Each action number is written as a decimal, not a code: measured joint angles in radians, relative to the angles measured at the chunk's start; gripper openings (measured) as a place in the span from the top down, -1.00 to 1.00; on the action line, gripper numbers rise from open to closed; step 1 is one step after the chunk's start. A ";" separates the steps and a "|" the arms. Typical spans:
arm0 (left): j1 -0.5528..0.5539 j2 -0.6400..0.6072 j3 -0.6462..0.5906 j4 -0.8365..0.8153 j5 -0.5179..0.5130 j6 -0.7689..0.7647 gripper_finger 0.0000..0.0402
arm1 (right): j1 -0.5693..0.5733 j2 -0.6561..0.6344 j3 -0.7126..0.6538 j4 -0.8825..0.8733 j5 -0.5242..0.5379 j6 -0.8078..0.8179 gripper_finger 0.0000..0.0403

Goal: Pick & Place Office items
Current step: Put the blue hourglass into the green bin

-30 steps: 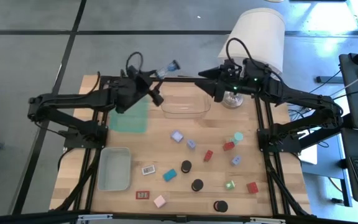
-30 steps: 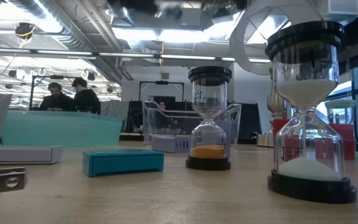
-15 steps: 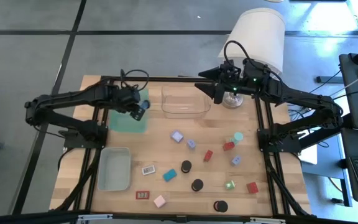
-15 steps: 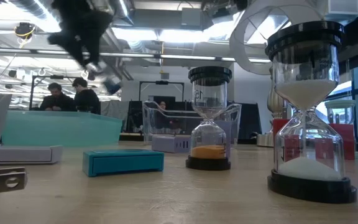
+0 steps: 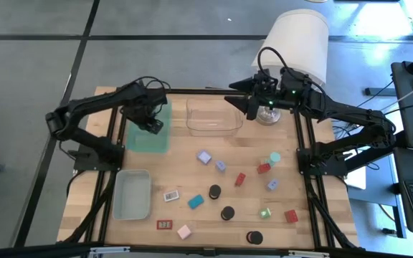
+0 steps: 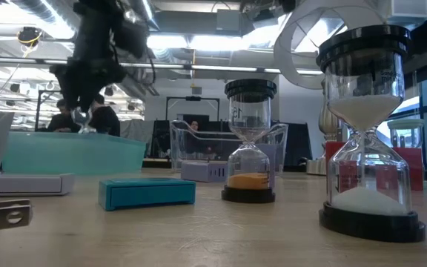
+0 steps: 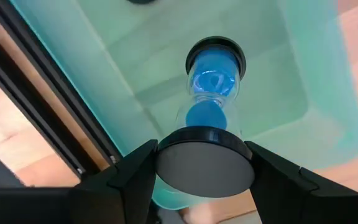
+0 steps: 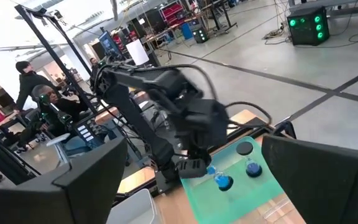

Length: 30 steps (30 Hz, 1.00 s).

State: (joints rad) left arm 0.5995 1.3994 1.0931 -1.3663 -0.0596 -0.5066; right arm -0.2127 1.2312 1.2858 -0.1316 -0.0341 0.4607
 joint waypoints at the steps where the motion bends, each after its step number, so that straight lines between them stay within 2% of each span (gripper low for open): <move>1: 0.016 0.015 0.000 0.000 0.002 0.025 -0.08 | 0.000 0.000 0.000 -0.004 0.000 0.002 -0.86; 13: 0.171 0.139 0.000 -0.012 -0.044 0.170 -0.09 | 0.000 0.000 0.000 -0.024 0.000 0.026 -0.86; 22: 0.211 0.159 0.000 -0.005 -0.053 0.239 -0.10 | 0.000 0.000 0.000 -0.023 0.000 0.014 -0.86; 30: 0.229 0.159 0.000 0.003 -0.059 0.241 -0.18 | 0.000 0.000 0.000 -0.023 0.000 -0.023 -0.86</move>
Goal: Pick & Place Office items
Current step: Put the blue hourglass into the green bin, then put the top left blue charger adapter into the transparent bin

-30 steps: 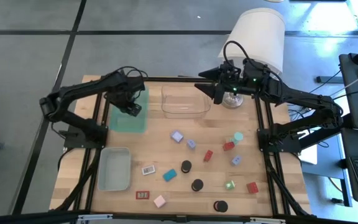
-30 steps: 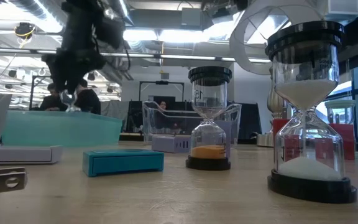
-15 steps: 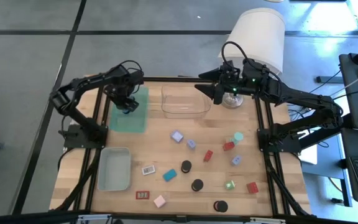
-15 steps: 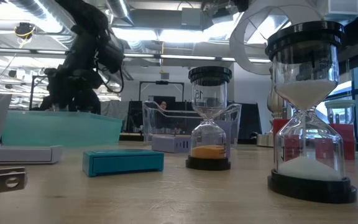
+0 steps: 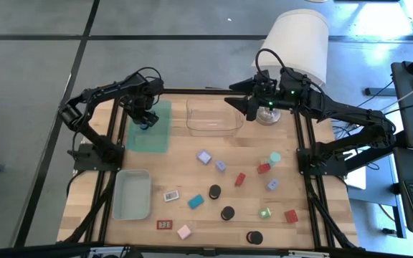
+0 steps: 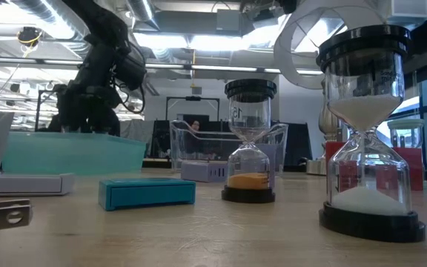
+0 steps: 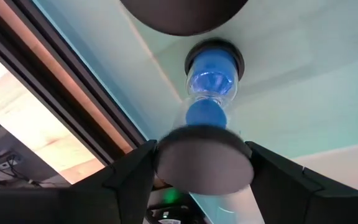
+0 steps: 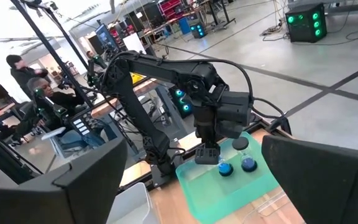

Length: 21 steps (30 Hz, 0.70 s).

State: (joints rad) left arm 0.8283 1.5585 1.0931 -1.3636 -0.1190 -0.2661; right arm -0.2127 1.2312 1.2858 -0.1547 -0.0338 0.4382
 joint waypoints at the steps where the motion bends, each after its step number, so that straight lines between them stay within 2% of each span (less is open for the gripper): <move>1: -0.001 0.000 0.000 0.000 -0.006 0.000 -0.19 | 0.000 0.000 0.000 0.000 0.000 -0.002 -0.86; 14: -0.002 -0.007 0.000 -0.085 -0.018 0.000 -0.28 | -0.014 0.000 0.000 0.000 0.000 -0.010 -0.86; 21: -0.002 -0.047 0.000 -0.069 0.022 0.015 -0.28 | -0.014 0.000 0.000 -0.003 0.000 -0.012 -0.86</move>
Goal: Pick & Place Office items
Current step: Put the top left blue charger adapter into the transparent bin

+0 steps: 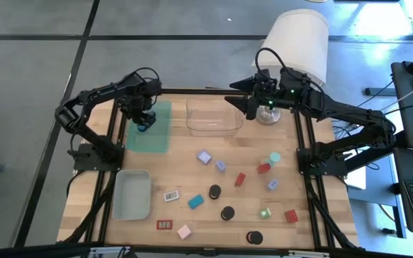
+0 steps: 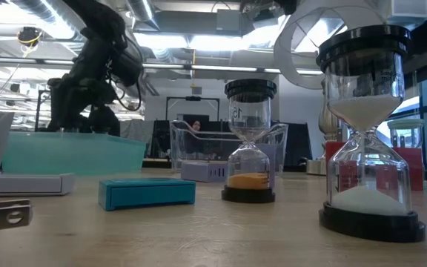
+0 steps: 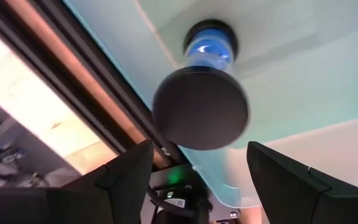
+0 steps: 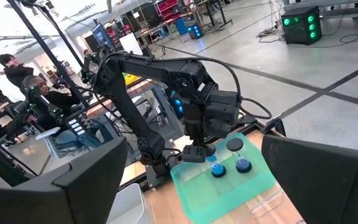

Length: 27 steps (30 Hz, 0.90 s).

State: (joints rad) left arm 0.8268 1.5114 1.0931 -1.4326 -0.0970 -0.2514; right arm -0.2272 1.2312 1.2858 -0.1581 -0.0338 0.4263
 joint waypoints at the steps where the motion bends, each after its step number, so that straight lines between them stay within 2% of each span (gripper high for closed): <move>1: 0.000 -0.008 0.000 0.005 0.012 0.002 -0.28 | 0.000 0.000 0.000 0.000 0.000 0.000 -0.86; 12: 0.000 -0.120 0.000 0.039 0.052 0.003 -0.28 | 0.000 0.000 0.000 0.000 0.000 0.000 -0.86; 18: 0.000 -0.215 0.000 0.121 0.066 -0.012 -0.28 | 0.000 0.000 0.000 -0.001 0.000 0.001 -0.86; 22: -0.012 -0.289 0.000 0.245 0.092 -0.047 -0.28 | 0.000 0.000 0.000 -0.001 0.000 0.000 -0.86; 27: -0.090 -0.375 0.000 0.509 0.184 -0.086 -0.28 | 0.002 0.000 0.000 -0.001 -0.010 -0.044 -0.86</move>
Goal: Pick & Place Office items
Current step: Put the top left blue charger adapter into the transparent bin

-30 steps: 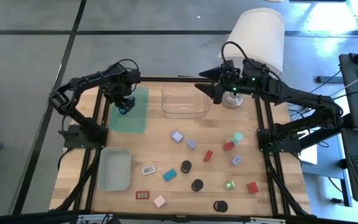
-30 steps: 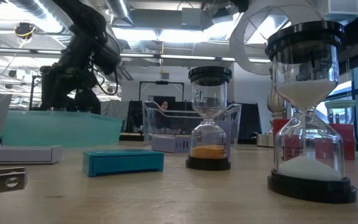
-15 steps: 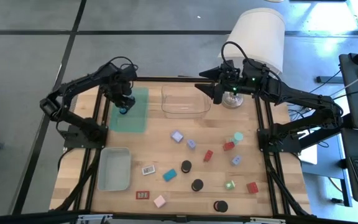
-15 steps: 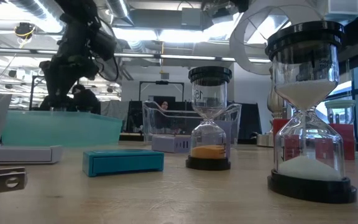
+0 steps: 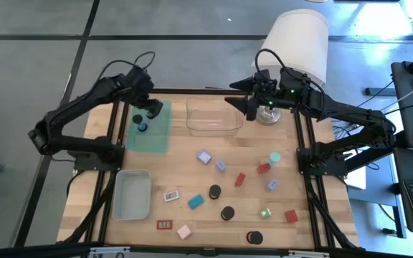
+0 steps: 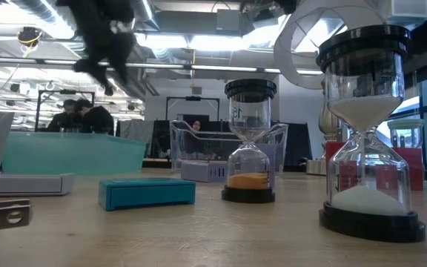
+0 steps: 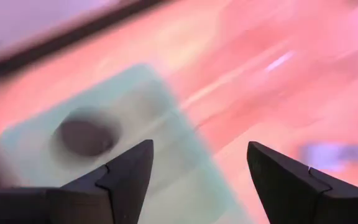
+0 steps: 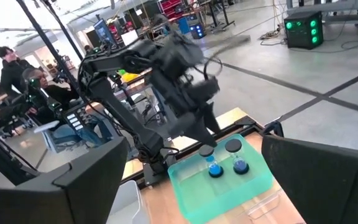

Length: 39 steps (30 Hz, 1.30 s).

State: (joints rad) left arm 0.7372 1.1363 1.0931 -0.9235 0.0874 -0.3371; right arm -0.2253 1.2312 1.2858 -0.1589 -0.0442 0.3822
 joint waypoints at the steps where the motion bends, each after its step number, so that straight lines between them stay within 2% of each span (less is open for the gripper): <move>1: -0.028 -0.011 0.000 0.066 0.005 0.000 -0.28 | 0.001 0.000 0.000 0.000 -0.001 -0.008 -0.86; 5: -0.163 -0.036 0.000 0.292 -0.010 0.029 -0.28 | 0.001 0.000 0.000 0.000 -0.001 -0.038 -0.86; 10: -0.310 -0.035 0.000 0.513 -0.014 0.196 -0.28 | 0.001 0.000 0.000 -0.004 -0.001 -0.100 -0.86; 16: -0.420 -0.035 0.000 0.632 -0.015 0.440 -0.28 | 0.038 0.011 -0.001 -0.003 0.015 -0.191 -0.86; 23: -0.457 -0.035 0.000 0.636 -0.017 0.464 -0.28 | 0.160 0.015 0.049 0.039 0.234 -0.285 -0.79; 28: -0.456 -0.015 0.000 0.636 -0.001 0.438 -0.28 | 0.264 0.015 0.145 0.038 0.457 -0.350 -0.75; 35: -0.463 0.099 0.000 0.635 0.186 0.486 -0.28 | 0.398 0.014 0.221 -0.051 0.715 -0.359 -0.74; 39: -0.473 0.173 0.000 0.636 0.245 0.537 -0.28 | 0.458 0.014 0.221 -0.067 0.840 -0.367 -0.74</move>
State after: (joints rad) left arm 0.2640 1.3090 1.0935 -0.2874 0.3323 0.2000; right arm 0.2331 1.2457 1.5066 -0.2256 0.7957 0.0149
